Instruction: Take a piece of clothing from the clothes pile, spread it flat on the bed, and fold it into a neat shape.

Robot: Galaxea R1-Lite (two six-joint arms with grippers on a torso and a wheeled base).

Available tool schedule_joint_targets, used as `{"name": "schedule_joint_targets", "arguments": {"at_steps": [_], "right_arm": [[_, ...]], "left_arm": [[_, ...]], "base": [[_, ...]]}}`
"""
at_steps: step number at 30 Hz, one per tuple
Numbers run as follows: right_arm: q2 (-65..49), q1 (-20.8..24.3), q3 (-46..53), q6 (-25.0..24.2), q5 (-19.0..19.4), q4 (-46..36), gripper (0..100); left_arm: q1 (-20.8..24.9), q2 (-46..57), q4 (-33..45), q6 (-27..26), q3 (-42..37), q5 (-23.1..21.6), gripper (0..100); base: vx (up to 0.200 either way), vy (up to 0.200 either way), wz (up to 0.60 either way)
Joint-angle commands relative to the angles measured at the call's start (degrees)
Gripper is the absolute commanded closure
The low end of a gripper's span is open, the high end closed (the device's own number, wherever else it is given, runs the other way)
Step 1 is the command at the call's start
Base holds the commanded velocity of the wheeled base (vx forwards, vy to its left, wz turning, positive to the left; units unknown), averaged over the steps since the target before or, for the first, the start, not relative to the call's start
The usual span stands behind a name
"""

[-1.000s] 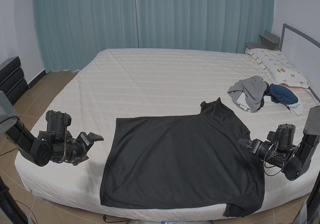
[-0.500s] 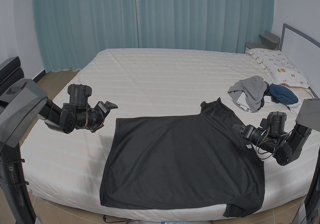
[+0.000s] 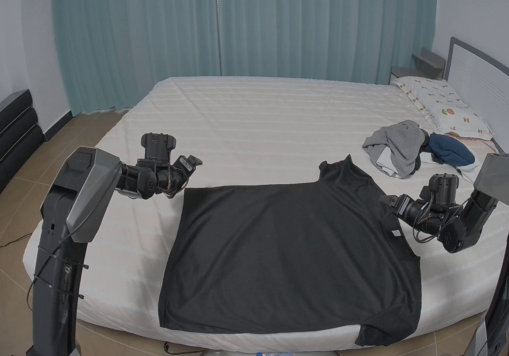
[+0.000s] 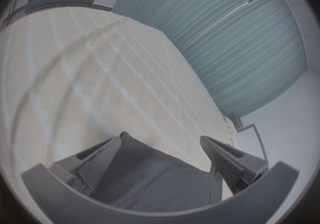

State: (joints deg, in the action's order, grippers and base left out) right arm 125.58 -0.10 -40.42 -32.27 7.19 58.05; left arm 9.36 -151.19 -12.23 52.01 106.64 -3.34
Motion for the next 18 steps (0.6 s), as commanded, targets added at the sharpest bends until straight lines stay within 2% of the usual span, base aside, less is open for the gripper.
{"name": "schedule_joint_targets", "arguments": {"at_steps": [1, 5, 10, 11, 18], "right_arm": [[-0.4, -0.9, -2.6, 0.0, 0.0, -2.0, 0], [-0.4, -1.2, -4.9, 0.1, 0.0, -4.4, 0], [0.5, -1.6, -7.7, 0.1, 0.1, -5.2, 0], [0.6, -1.6, -8.0, 0.1, 0.1, -5.3, 0], [7.8, -1.8, -18.7, 0.5, 0.1, -10.8, 0]], "left_arm": [[0.1, -5.1, 0.1, -0.2, 2.4, 1.7, 0], [0.4, -5.7, 0.1, -2.3, 2.9, 2.7, 0], [0.7, -5.7, 0.2, -2.3, 2.9, 2.9, 0], [0.7, -5.7, 0.2, -2.3, 2.9, 2.9, 100], [0.6, -5.3, -0.3, -1.8, 3.0, 3.4, 100]], "base": [[0.000, 0.000, 0.00], [0.000, 0.000, 0.00], [0.000, 0.000, 0.00], [0.000, 0.000, 0.00], [0.000, 0.000, 0.00]]}}
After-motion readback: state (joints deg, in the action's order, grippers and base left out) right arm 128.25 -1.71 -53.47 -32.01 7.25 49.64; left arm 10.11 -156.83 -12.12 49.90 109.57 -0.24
